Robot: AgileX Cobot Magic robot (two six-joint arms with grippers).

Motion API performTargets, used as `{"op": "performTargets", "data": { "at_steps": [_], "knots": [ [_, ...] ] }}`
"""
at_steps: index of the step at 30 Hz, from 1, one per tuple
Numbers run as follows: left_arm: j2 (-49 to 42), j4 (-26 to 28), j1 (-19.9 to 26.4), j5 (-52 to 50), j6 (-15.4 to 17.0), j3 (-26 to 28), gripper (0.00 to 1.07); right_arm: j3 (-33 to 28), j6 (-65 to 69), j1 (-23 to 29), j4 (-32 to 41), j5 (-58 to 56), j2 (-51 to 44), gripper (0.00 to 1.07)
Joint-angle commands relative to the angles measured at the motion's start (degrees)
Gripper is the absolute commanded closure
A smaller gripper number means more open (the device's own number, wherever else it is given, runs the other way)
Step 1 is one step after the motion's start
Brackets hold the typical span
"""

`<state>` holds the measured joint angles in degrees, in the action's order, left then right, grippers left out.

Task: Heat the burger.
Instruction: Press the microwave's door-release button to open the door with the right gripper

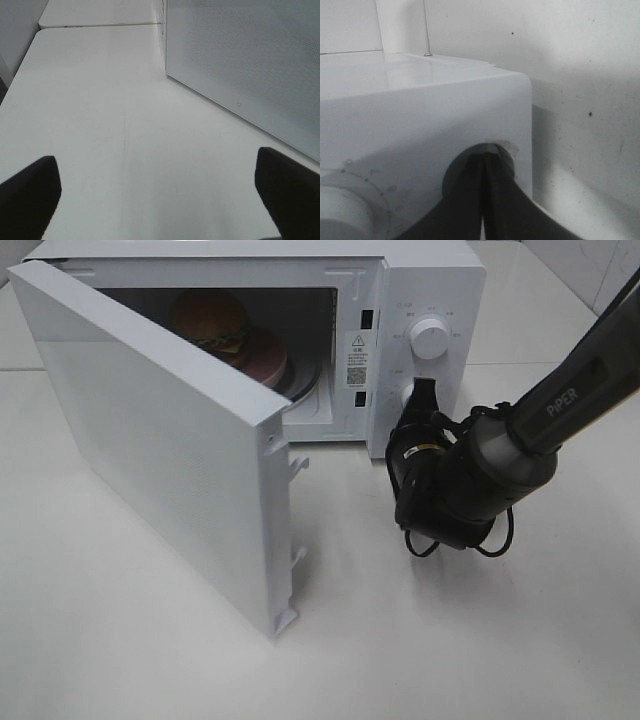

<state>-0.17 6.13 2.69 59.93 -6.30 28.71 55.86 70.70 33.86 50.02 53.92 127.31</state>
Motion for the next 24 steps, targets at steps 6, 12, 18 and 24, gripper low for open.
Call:
{"op": "performTargets", "data": {
  "at_steps": [6, 12, 18, 24],
  "knots": [
    [-1.2, 0.1, 0.3, -0.5, 0.2, -0.1, 0.06, 5.2, -0.1, -2.1, -8.9, 6.2, 0.1, 1.07],
    [-1.2, 0.1, 0.3, -0.5, 0.2, -0.1, 0.06, 3.3, -0.6, -2.1, -9.0, 3.7, -2.3, 1.07],
    [-1.2, 0.1, 0.3, -0.5, 0.2, -0.1, 0.06, -0.5, -0.7, -2.0, -9.0, -1.3, -5.3, 1.07],
    [-1.2, 0.1, 0.3, -0.5, 0.2, -0.1, 0.06, -3.8, -1.1, -1.9, -9.4, -5.7, -7.4, 1.07]
  ]
}}
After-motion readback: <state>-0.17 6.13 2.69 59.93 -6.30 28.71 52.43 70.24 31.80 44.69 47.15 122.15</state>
